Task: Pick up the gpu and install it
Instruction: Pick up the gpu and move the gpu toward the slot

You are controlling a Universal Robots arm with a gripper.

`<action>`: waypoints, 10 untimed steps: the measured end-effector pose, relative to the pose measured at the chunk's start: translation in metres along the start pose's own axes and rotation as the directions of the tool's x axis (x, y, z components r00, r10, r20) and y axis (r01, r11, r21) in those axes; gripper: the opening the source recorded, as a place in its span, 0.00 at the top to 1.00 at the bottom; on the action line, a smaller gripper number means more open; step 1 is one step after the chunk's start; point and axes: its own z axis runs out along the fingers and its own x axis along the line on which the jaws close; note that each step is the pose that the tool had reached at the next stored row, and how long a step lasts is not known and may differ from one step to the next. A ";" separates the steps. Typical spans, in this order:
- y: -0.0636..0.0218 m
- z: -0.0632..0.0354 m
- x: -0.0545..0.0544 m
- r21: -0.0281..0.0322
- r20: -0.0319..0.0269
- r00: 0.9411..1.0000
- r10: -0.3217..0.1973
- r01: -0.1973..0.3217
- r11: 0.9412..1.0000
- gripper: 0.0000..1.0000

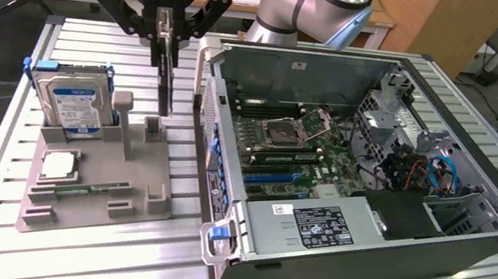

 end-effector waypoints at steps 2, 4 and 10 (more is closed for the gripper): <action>0.0000 0.0000 -0.001 0.000 0.000 1.000 0.000 0.000 1.000 0.74; 0.0000 0.0000 -0.001 0.000 0.000 1.000 0.000 0.000 1.000 0.74; -0.0001 0.0001 -0.003 0.000 0.000 1.000 0.000 0.000 1.000 0.74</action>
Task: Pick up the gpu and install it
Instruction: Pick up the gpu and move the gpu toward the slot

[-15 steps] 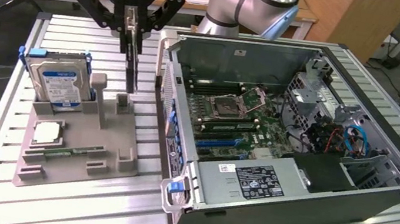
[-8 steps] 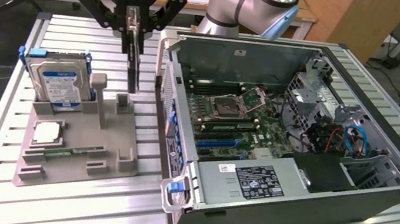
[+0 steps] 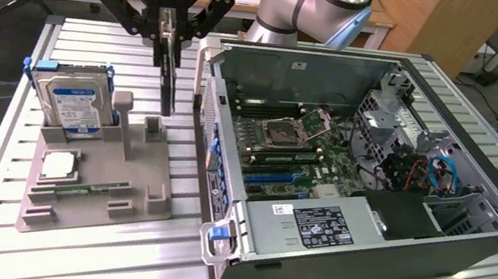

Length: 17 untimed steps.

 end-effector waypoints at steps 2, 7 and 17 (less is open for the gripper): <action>0.0000 0.0000 -0.001 0.000 0.000 1.000 0.000 0.000 1.000 0.74; -0.0001 0.0001 -0.004 0.000 0.000 1.000 0.000 0.000 1.000 0.74; -0.0001 0.0002 -0.007 0.000 0.000 1.000 0.000 0.000 1.000 0.74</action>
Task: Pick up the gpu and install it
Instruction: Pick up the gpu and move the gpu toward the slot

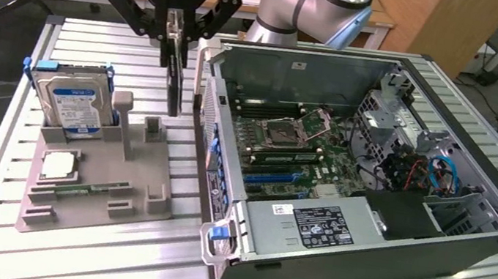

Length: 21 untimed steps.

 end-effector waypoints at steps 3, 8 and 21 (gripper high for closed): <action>0.0000 0.0000 -0.001 0.000 0.000 1.000 0.000 0.000 1.000 0.74; -0.0001 0.0000 -0.003 0.000 0.000 1.000 0.000 0.000 1.000 0.74; -0.0002 0.0003 -0.011 0.000 0.000 1.000 0.000 0.000 1.000 0.74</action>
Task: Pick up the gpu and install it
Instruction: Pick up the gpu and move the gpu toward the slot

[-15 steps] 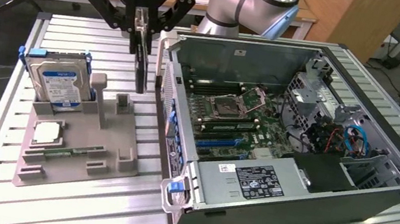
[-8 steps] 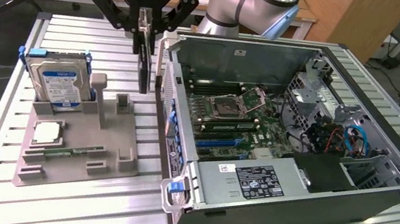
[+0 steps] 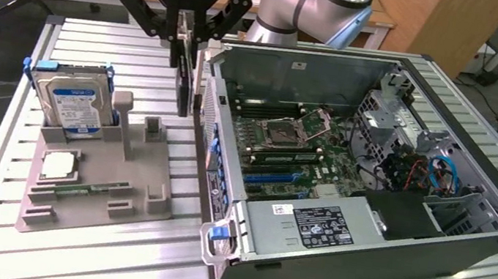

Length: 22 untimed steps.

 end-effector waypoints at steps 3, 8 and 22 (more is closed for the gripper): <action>0.0000 0.0000 -0.001 0.001 0.000 1.000 0.000 0.000 1.000 0.74; 0.0000 0.0000 -0.004 0.007 -0.001 1.000 0.000 0.000 1.000 0.74; -0.0003 0.0002 -0.014 0.012 -0.001 1.000 0.000 0.000 1.000 0.74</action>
